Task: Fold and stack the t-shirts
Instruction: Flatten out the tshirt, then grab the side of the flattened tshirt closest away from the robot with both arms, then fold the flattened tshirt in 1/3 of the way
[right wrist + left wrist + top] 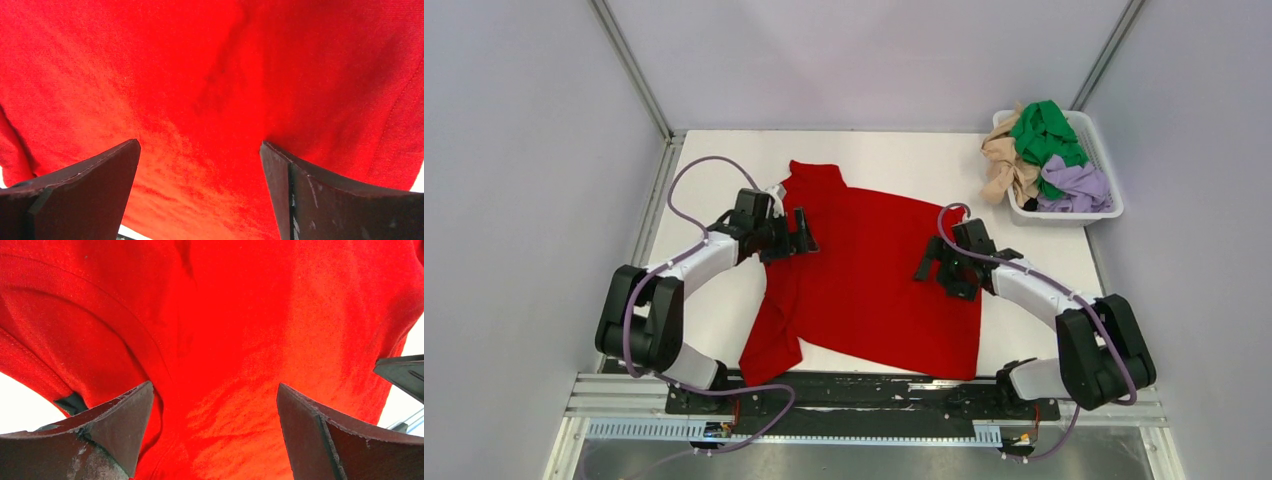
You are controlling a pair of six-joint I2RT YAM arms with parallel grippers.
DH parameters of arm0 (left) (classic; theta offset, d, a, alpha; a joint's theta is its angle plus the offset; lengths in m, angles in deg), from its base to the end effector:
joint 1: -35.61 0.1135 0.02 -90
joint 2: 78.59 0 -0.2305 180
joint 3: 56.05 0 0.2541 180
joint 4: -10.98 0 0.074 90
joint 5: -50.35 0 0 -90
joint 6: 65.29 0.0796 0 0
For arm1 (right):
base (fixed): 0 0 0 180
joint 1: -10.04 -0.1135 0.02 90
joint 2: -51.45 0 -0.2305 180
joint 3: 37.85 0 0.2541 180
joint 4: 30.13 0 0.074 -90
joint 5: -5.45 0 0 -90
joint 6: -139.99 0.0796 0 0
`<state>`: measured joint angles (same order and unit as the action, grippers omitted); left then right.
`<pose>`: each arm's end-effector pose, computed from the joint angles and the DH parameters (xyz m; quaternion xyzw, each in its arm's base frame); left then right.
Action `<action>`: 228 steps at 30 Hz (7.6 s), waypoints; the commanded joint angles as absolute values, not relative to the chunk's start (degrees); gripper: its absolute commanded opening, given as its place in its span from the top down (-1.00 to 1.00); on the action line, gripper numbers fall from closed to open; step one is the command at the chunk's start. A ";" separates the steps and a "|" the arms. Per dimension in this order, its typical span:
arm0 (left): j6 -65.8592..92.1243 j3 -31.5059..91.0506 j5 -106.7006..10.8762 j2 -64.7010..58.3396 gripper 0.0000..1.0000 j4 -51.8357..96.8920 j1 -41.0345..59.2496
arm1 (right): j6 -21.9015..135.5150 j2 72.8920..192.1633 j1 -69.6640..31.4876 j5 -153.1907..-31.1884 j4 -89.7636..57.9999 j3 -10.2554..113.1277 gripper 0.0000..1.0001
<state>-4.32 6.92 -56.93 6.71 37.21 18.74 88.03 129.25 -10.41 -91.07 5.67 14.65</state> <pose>0.3141 -0.1200 0.1342 -0.0451 0.9251 -0.2658 0.2673 0.2545 0.1046 0.0962 0.1338 0.9576 0.1698 0.1905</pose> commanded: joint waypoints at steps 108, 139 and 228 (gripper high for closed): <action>-26.89 -4.49 -35.90 5.53 0.06 65.59 -5.66 | 91.51 96.23 5.31 -69.89 9.86 3.54 -1.00; -20.53 -6.42 -35.95 0.79 1.00 59.48 -7.55 | 100.48 110.11 5.22 -80.47 19.19 2.80 -0.30; -1.71 27.83 -47.01 8.42 1.00 80.80 15.89 | 105.14 116.02 0.45 -71.61 35.03 21.64 1.00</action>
